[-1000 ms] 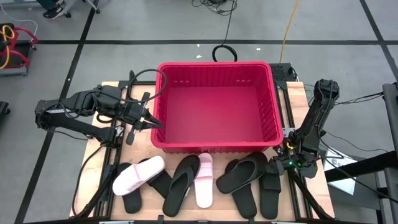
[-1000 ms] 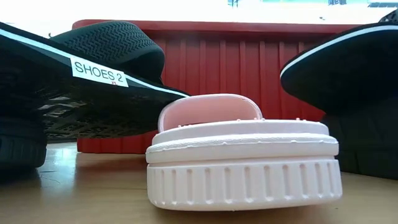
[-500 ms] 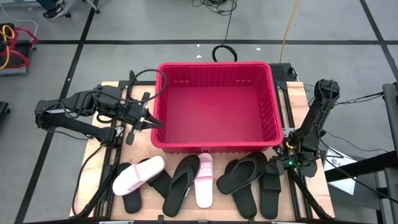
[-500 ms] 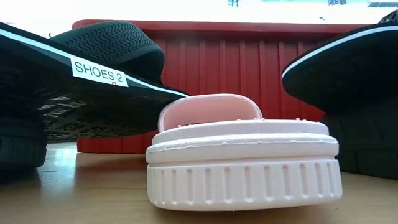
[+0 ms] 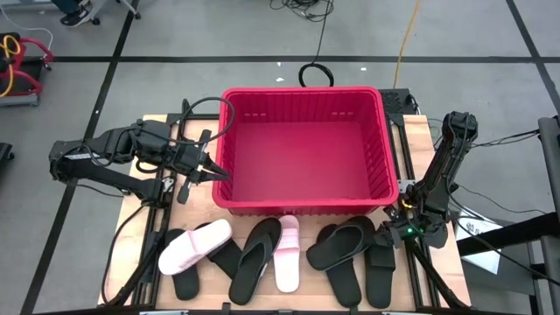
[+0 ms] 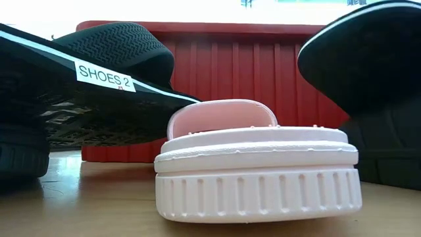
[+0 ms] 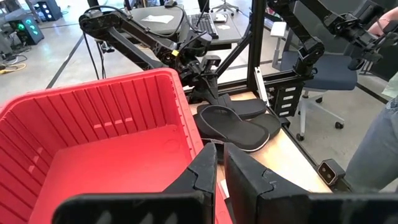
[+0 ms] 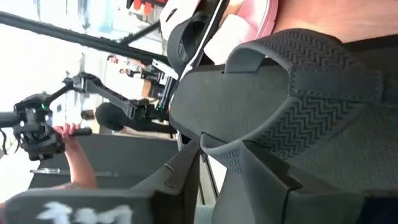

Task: Pick and place slides into bin
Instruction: Put the right black slipper into the red bin

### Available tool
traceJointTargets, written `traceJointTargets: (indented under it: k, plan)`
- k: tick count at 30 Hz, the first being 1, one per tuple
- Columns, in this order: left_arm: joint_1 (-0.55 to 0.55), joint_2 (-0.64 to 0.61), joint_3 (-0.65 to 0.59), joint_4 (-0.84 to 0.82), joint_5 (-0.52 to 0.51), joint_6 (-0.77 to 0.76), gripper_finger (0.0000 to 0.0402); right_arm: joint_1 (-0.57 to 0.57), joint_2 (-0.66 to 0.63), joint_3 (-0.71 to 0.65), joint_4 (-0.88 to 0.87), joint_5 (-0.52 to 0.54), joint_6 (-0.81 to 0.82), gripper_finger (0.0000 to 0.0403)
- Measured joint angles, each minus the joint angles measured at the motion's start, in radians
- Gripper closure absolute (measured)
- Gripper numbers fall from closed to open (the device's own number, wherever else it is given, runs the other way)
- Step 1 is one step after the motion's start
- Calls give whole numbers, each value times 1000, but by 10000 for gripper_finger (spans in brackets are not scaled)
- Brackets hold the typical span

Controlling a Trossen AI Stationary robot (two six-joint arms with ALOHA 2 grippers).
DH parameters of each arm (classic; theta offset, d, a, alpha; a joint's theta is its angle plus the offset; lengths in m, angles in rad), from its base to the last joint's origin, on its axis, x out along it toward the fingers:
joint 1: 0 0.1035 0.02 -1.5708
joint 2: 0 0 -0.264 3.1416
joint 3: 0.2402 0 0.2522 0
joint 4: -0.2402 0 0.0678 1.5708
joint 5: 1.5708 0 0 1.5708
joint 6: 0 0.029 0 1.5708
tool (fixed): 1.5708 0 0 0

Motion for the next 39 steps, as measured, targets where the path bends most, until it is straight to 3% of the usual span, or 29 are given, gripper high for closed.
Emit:
traceJointTargets:
  k: [6, 14, 22, 26, 33, 39]
  plan:
    - [0, 0, 0, 0, 0, 0, 371, 0, -8, 0, 73, -34, -51, 392]
    - [0, 0, 0, -1, 0, 0, 371, -4, -23, 99, 55, 3, -210, 402]
    - [0, 0, 0, -21, 0, 0, 371, -51, -23, 259, -327, -14, -128, 403]
    - [0, 0, 0, -21, 0, 0, 371, -90, -19, 316, -505, -107, -65, 403]
    - [0, 0, 0, -21, 0, 0, 371, -136, -19, 410, -816, -416, -10, 403]
    - [0, 0, 0, -21, 0, 0, 371, -140, -20, 447, -935, -421, -120, 403]
